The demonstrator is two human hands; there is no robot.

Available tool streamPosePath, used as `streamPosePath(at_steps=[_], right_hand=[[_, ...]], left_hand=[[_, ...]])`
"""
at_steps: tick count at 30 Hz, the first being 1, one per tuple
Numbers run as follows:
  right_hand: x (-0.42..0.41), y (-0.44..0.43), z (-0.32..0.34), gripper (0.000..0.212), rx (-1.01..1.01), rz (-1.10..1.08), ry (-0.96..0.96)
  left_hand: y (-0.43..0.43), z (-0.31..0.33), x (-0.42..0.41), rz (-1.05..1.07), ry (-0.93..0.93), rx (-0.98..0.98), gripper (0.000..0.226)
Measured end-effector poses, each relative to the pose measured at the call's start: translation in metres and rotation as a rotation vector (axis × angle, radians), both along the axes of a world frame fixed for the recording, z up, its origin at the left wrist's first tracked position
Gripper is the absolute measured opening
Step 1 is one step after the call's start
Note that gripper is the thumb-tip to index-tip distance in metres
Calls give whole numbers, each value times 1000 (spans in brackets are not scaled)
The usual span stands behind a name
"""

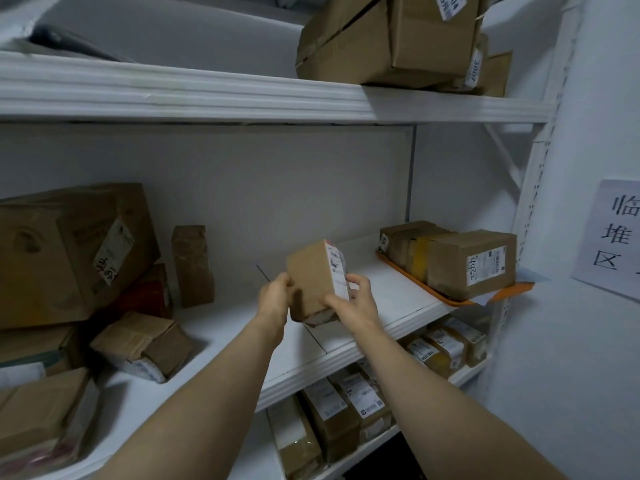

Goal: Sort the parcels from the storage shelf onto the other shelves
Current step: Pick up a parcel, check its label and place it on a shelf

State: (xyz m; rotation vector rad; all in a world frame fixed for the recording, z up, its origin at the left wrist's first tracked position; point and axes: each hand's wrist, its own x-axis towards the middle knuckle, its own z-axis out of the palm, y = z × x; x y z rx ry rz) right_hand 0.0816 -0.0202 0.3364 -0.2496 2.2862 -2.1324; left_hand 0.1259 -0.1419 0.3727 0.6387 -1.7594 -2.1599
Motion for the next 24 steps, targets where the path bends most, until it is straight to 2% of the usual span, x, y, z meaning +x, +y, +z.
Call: streamPosePath(at_steps=[4, 6, 9, 13, 24], right_hand=[[3, 6, 6, 38, -301, 11, -311], [5, 8, 8, 35, -374, 32, -407], [5, 11, 8, 41, -413, 71, -491], [4, 11, 5, 50, -420, 76, -506], [7, 21, 13, 51, -461, 53, -537]], left_hand=[[-1, -2, -3, -27, -70, 6, 15], [-3, -5, -4, -86, -114, -2, 31], [-1, -5, -4, -156, -145, 10, 55], [0, -2, -4, -155, -127, 17, 66], [9, 4, -8, -61, -79, 4, 41]])
